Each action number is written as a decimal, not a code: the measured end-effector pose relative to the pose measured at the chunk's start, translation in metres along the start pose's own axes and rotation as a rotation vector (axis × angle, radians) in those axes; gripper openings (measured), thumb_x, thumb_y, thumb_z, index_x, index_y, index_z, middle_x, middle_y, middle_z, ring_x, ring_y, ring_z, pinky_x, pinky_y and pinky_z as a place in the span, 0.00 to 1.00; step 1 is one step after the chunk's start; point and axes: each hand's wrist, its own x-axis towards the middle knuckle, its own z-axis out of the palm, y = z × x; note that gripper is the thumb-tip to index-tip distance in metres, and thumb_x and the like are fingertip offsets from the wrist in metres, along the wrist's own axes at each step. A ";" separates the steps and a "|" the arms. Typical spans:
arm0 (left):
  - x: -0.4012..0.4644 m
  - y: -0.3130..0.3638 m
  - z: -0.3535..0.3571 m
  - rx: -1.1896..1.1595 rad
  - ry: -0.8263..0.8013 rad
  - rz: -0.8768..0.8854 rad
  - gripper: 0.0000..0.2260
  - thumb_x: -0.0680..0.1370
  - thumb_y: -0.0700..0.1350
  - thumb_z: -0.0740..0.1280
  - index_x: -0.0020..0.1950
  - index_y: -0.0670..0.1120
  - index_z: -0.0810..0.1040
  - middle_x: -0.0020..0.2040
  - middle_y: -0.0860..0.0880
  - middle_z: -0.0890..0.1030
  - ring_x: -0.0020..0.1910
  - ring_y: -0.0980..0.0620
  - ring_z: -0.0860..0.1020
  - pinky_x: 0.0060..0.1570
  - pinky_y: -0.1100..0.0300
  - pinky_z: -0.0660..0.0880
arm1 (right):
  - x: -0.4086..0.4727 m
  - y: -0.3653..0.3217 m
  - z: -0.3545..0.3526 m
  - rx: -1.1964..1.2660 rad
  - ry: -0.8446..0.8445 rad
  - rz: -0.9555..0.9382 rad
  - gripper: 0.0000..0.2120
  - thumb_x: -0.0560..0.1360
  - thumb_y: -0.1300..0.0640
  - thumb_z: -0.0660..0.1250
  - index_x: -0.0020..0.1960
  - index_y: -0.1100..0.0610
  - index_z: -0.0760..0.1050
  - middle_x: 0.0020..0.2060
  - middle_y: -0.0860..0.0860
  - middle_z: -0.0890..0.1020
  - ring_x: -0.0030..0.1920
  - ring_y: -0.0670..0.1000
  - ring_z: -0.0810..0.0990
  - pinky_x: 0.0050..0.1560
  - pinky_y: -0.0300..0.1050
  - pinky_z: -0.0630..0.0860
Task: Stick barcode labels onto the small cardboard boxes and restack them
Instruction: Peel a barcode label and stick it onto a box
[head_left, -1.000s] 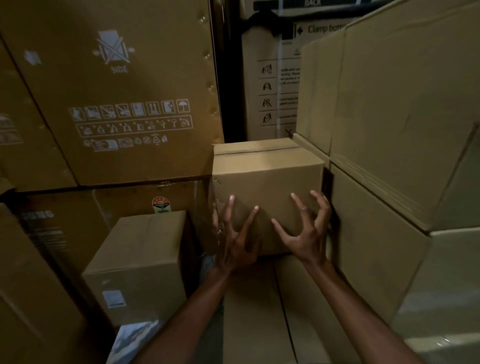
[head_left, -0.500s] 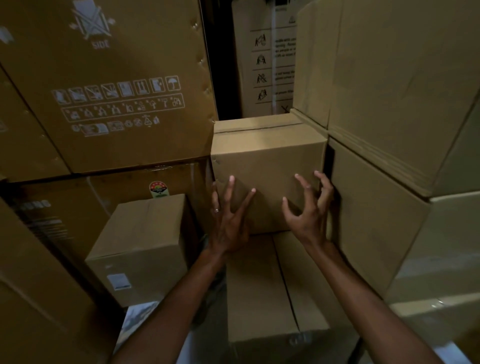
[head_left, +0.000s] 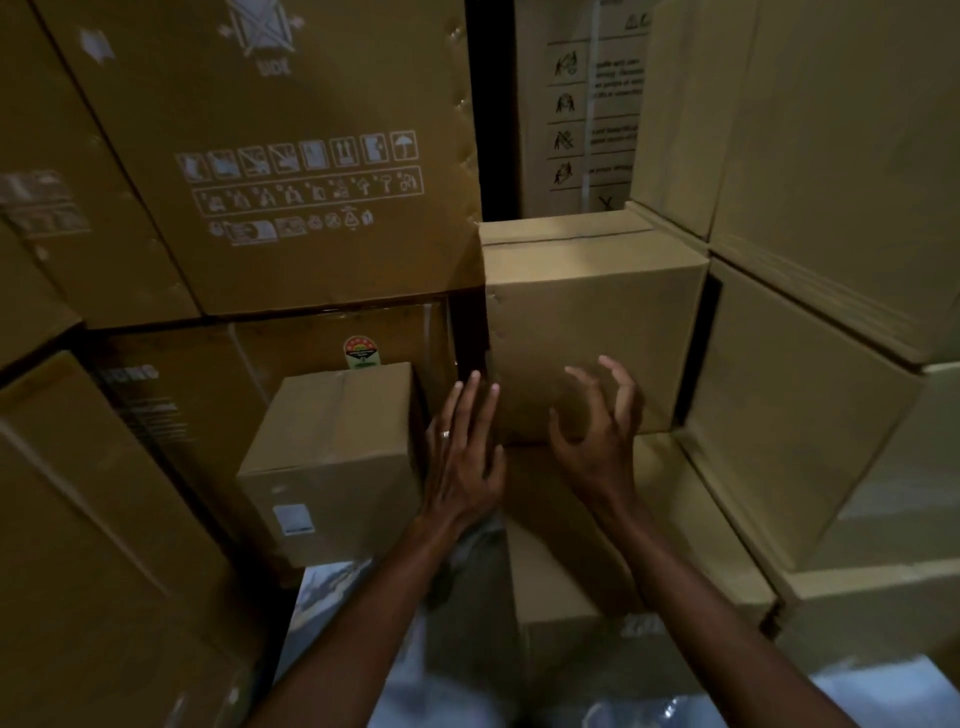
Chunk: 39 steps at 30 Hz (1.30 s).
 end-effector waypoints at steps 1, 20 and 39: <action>-0.008 -0.007 -0.007 -0.005 -0.012 -0.003 0.36 0.78 0.47 0.65 0.84 0.49 0.54 0.84 0.48 0.49 0.83 0.47 0.48 0.76 0.41 0.58 | -0.007 -0.012 0.003 0.010 -0.036 -0.004 0.25 0.73 0.55 0.72 0.70 0.52 0.74 0.74 0.57 0.65 0.75 0.58 0.63 0.75 0.53 0.64; -0.099 -0.169 -0.120 0.152 -0.201 -0.504 0.41 0.78 0.44 0.69 0.84 0.49 0.47 0.84 0.48 0.46 0.83 0.45 0.45 0.78 0.43 0.47 | -0.090 -0.149 0.152 -0.157 -0.820 -0.061 0.35 0.75 0.46 0.71 0.77 0.54 0.63 0.77 0.58 0.61 0.77 0.60 0.59 0.75 0.60 0.62; -0.112 -0.192 -0.100 0.407 -0.441 -0.661 0.52 0.72 0.53 0.75 0.83 0.52 0.42 0.84 0.48 0.40 0.82 0.40 0.38 0.76 0.39 0.60 | -0.096 -0.121 0.238 -0.442 -0.890 -0.276 0.50 0.69 0.44 0.73 0.82 0.50 0.50 0.81 0.59 0.55 0.80 0.64 0.52 0.78 0.63 0.50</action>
